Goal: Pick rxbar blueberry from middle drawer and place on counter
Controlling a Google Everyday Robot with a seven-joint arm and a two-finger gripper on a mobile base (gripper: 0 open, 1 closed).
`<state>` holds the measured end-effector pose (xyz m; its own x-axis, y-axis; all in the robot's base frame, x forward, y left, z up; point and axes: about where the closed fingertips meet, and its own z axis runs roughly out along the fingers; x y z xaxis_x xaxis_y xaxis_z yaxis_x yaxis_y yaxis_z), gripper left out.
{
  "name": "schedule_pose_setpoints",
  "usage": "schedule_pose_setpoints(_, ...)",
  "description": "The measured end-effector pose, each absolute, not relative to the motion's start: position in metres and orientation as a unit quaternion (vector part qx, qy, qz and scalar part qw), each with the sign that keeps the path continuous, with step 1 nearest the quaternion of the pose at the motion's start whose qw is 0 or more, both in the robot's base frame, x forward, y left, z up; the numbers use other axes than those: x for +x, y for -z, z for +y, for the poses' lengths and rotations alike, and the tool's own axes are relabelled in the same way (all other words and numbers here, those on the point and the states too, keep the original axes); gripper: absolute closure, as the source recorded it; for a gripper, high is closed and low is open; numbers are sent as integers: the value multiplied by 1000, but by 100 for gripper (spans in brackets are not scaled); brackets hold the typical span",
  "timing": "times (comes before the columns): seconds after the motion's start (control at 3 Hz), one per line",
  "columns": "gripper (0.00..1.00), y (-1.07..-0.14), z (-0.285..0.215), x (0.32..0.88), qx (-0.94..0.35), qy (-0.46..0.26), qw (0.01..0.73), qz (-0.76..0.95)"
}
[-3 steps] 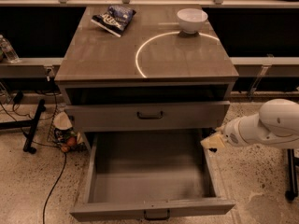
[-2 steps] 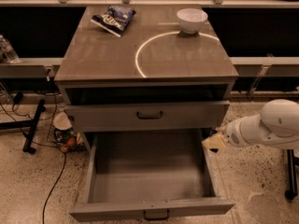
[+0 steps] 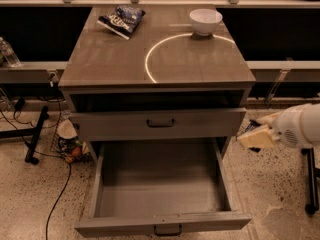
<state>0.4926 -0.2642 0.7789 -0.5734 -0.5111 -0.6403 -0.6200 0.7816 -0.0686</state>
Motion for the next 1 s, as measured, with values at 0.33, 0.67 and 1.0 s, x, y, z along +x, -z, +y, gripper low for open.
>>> schedule_pose_setpoints(0.33, 100, -850, -259, 472, -336, -81, 373, 861)
schedule_pose_setpoints(0.67, 100, -850, -259, 472, -336, -81, 373, 861)
schedule_pose_setpoints(1.0, 100, -890, -239, 487, -358, -76, 414, 833)
